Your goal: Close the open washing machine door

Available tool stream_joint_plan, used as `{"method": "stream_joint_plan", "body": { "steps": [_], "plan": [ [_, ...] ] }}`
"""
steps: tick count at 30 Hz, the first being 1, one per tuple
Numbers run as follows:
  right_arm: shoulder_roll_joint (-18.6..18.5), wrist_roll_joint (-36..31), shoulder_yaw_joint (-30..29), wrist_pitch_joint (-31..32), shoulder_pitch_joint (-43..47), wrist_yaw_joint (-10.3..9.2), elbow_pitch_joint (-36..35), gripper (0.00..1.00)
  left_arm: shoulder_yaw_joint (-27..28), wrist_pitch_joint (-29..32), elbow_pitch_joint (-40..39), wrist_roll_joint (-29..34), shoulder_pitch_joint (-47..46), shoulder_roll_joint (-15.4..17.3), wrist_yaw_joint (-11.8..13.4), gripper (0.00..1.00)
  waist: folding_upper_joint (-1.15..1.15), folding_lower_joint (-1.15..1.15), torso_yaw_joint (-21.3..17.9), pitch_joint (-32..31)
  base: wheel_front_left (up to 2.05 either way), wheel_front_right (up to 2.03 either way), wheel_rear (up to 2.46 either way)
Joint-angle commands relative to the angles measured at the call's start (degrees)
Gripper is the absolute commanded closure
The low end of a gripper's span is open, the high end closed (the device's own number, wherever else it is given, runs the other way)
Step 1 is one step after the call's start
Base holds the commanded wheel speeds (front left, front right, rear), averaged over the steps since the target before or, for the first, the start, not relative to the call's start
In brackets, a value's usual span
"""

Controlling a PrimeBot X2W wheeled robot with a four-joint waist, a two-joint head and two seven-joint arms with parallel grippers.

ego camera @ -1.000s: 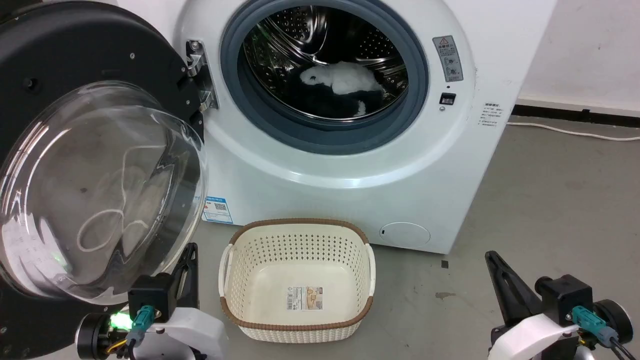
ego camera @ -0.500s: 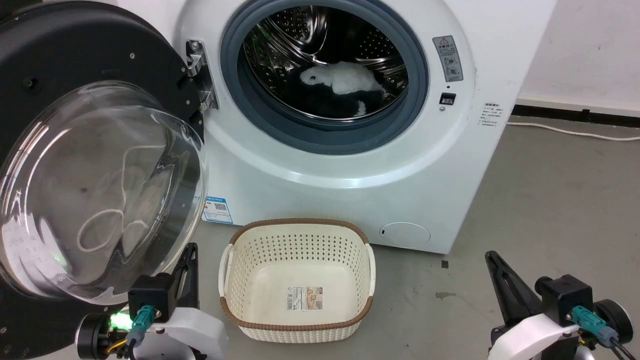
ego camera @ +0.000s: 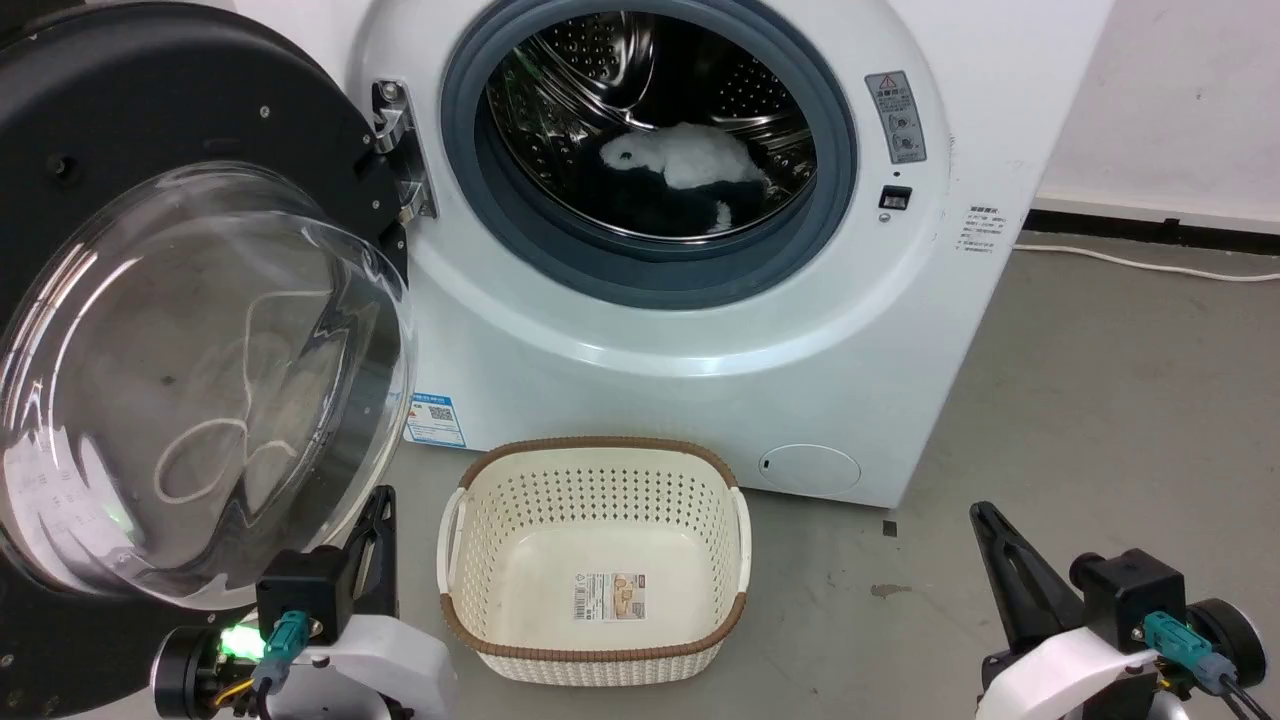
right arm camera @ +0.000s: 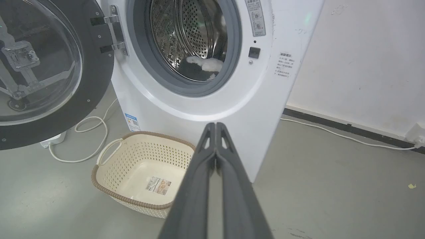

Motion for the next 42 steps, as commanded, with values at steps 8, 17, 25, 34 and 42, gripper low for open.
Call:
{"method": "stream_joint_plan", "body": {
  "steps": [8, 17, 25, 34, 42],
  "plan": [
    [0.03, -0.43, 0.01, 0.05, -0.80, -0.04, -0.26, 1.00, 0.08, 0.02, -0.23, 0.08, 0.81, -0.02, -0.32, 1.00, 0.00, 0.00, 0.00, 0.00, 0.00, 0.00, 0.00],
    [0.03, -0.43, 0.01, 0.05, -0.80, -0.04, -0.26, 1.00, 0.08, 0.02, -0.23, 0.08, 0.81, -0.02, -0.32, 1.00, 0.00, 0.00, 0.00, 0.00, 0.00, 0.00, 0.00],
    [0.03, -0.43, 0.01, 0.05, -0.80, -0.04, -0.26, 1.00, 0.08, 0.02, -0.23, 0.08, 0.81, -0.02, -0.32, 1.00, 0.00, 0.00, 0.00, 0.00, 0.00, 0.00, 0.00],
    [0.00, 0.95, 0.14, -0.65, 0.36, 0.00, 0.43, 0.00, -0.33, -0.53, 0.29, -0.69, 0.11, -0.01, 0.12, 0.00, 0.00, 0.00, 0.02, 0.03, 0.00, 0.00, 0.00],
    [0.00, 2.21, 0.21, -1.62, 0.72, 0.00, 1.08, 0.00, -0.79, -1.43, 0.81, -1.68, 0.15, -0.01, 0.27, 0.00, 0.00, 0.00, 0.04, 0.10, 0.00, 0.00, 0.00]
  ]
}}
